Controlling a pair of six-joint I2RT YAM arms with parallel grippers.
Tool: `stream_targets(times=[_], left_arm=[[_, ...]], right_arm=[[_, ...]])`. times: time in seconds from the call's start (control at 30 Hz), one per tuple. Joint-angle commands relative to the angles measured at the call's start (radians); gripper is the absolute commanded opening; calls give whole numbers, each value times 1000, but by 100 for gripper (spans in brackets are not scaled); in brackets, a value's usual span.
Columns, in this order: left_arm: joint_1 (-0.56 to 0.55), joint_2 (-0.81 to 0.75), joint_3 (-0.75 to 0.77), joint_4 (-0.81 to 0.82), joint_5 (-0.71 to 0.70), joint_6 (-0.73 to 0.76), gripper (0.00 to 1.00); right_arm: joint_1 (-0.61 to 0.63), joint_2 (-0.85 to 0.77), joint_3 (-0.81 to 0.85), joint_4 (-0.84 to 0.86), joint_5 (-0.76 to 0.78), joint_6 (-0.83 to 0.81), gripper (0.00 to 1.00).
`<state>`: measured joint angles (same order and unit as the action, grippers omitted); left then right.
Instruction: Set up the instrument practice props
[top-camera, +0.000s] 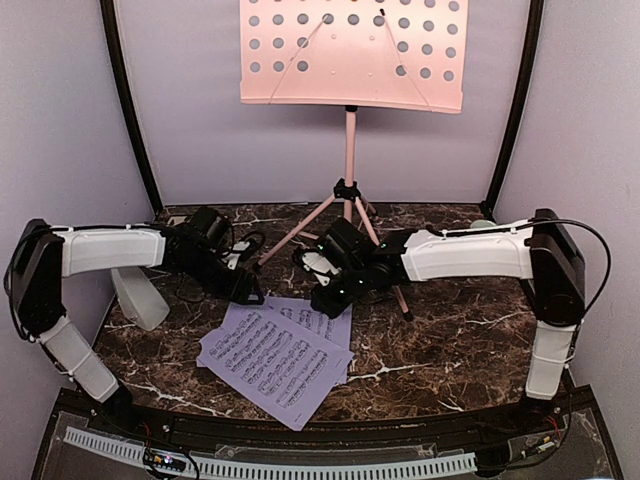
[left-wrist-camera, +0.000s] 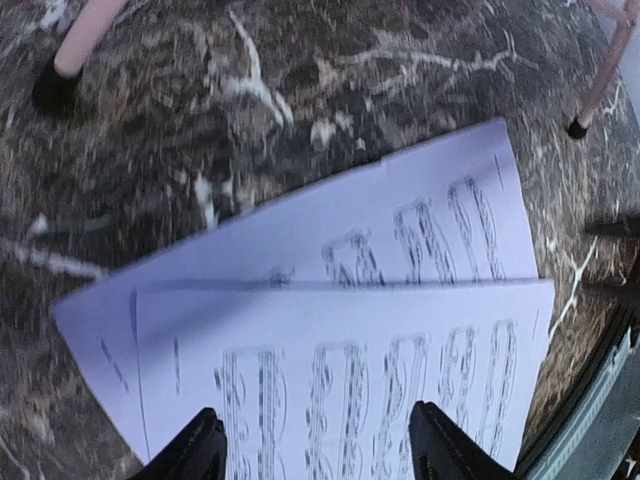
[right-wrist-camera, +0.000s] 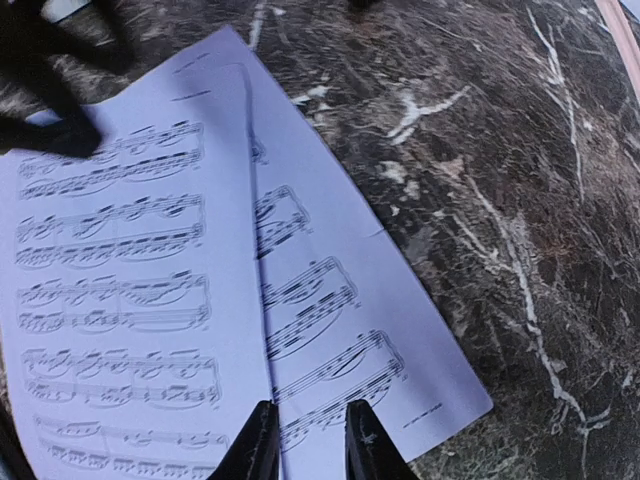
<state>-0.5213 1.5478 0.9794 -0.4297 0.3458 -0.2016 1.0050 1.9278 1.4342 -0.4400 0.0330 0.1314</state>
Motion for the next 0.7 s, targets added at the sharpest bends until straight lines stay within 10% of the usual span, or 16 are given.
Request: stream_targets(times=[0.0, 0.37, 0.67], left_arm=[[4, 204, 197, -67, -20, 87, 65], [4, 411, 330, -45, -51, 143, 62], [3, 276, 106, -66, -59, 156, 57]], right_arm=[[64, -93, -89, 39, -84, 47, 25], [171, 40, -113, 88, -118, 170, 23], [70, 80, -119, -16, -7, 66, 21]])
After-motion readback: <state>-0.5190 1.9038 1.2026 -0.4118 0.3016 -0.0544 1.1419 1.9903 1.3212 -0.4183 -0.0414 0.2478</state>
